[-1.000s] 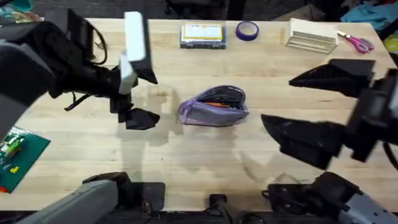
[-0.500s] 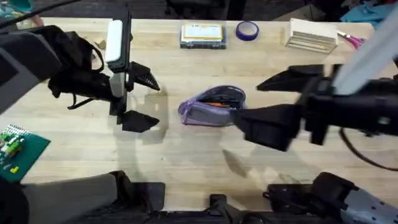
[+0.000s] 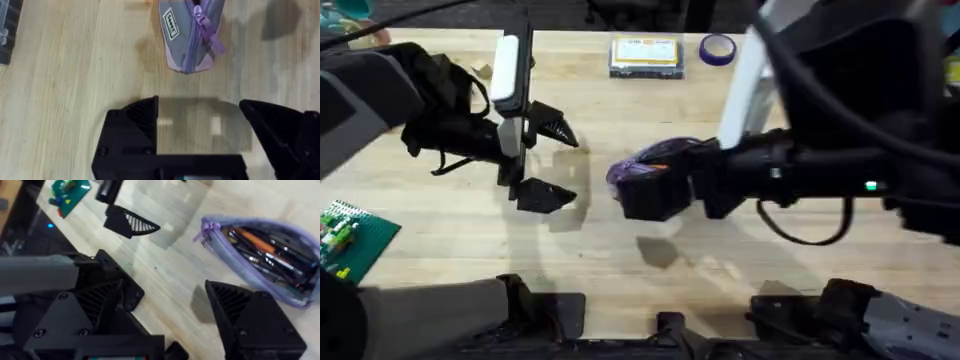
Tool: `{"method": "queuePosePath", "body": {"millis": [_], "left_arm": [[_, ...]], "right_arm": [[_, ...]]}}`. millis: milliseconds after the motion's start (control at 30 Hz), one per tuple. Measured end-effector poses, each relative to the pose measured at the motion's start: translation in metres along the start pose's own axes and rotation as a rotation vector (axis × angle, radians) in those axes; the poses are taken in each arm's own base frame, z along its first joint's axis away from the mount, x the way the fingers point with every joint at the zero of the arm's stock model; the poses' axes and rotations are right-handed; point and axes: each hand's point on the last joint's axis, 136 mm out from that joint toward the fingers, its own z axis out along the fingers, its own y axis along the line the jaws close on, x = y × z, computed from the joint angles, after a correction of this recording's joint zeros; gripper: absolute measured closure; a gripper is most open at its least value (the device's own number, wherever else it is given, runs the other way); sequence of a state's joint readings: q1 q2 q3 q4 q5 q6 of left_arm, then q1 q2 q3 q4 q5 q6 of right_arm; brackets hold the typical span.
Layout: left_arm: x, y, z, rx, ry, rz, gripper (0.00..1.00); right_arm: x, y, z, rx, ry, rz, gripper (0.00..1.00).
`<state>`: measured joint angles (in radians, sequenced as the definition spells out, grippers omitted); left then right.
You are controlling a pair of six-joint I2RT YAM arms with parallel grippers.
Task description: Unzip the bag, pick up the pens from the table one at a time and place them inside, then zip the bag closed.
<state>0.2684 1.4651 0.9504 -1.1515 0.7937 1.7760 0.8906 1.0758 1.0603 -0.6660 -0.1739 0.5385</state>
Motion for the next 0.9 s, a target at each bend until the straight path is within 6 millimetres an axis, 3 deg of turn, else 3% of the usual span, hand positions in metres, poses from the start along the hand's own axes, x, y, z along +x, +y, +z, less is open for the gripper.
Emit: {"method": "queuePosePath", "body": {"millis": [300,500,733,900], "left_arm": [[0.0,0.0,0.0,0.0,0.0,0.002,0.007],[0.0,0.0,0.0,0.0,0.0,0.002,0.007],[0.0,0.0,0.0,0.0,0.0,0.002,0.007],[0.0,0.0,0.0,0.0,0.0,0.002,0.007]], "right_arm": [[0.004,0.017,0.024,-0.017,0.023,0.031,0.003],[0.012,0.011,0.031,0.011,0.065,0.045,0.003],[0.001,0.016,0.033,-0.005,0.018,0.04,0.003],[-0.001,0.01,0.055,0.021,0.034,0.072,0.003]]}}
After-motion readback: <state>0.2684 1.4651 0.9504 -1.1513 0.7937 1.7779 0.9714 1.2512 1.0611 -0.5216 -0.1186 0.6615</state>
